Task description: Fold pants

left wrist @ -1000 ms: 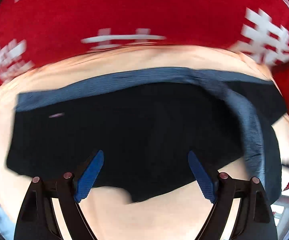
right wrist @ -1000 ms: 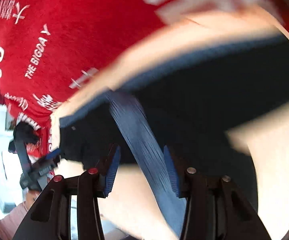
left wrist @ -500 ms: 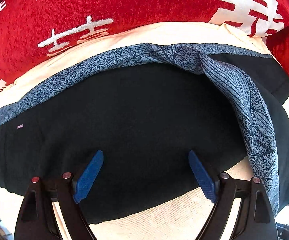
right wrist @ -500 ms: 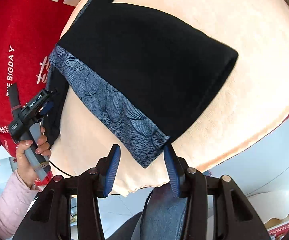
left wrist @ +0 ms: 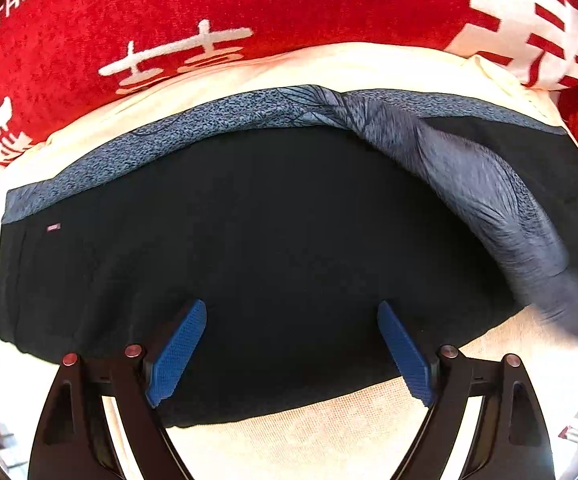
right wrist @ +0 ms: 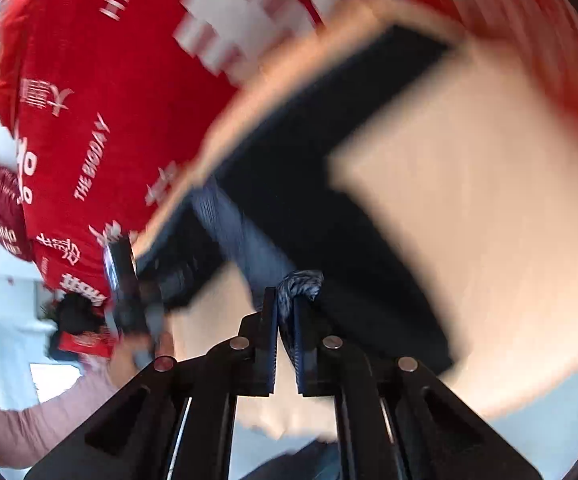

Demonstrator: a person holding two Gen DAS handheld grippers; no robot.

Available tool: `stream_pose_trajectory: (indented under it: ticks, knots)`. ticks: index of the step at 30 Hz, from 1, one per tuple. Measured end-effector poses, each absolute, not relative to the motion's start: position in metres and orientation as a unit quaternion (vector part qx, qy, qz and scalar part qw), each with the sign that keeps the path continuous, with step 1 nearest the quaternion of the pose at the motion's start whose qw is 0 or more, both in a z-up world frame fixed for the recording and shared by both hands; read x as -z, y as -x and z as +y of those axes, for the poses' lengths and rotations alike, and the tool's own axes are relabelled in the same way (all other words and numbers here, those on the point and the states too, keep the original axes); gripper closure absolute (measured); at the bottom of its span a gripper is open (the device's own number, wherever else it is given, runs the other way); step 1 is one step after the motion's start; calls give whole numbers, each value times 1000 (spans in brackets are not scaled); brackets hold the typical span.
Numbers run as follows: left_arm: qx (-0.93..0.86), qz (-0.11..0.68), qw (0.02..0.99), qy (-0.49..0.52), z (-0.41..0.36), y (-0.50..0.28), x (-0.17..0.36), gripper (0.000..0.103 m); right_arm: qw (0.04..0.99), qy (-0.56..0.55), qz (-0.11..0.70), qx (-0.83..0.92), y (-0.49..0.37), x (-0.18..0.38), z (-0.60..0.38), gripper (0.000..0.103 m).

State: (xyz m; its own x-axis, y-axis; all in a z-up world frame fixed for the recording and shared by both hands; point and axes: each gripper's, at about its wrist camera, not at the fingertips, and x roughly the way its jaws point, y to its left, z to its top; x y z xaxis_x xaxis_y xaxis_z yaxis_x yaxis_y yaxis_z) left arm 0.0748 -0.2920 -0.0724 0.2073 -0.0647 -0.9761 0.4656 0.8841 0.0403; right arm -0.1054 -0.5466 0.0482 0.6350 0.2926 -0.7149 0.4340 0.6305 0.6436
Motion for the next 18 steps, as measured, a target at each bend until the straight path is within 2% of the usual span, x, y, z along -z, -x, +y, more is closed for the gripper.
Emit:
stream_pose_trajectory:
  ticks: [5, 7, 8, 9, 10, 11, 14, 16, 17, 18]
  knots:
    - [146, 616, 757, -162, -302, -74, 63, 14, 835, -342, 418, 106, 22, -97, -650, 94]
    - [139, 619, 757, -157, -306, -73, 60, 14, 838, -282, 442, 150, -8, -107, -674, 82]
    - [135, 620, 758, -154, -310, -72, 57, 14, 843, -263, 444, 156, -16, -113, -680, 65]
    - [134, 619, 759, -151, -313, -72, 54, 14, 848, -249, 442, 154, -21, -120, -684, 42]
    - [133, 619, 760, -148, -315, -72, 50, 14, 851, -248, 440, 146, -21, -123, -683, 33]
    - [131, 617, 763, -142, -319, -73, 44, 14, 850, -254, 441, 135, -19, -123, -681, 27]
    - [130, 614, 769, -121, -327, -86, 34, 14, 820, -312, 466, 114, -4, -94, -663, 27]
    - [131, 614, 771, -110, -334, -91, 32, 14, 784, -349, 497, 129, 17, -54, -653, 28]
    - [132, 614, 771, -108, -339, -94, 34, 14, 767, -359, 513, 143, 26, -31, -650, 31]
    - [132, 616, 769, -108, -343, -95, 39, 14, 749, -367, 528, 162, 31, -9, -649, 43]
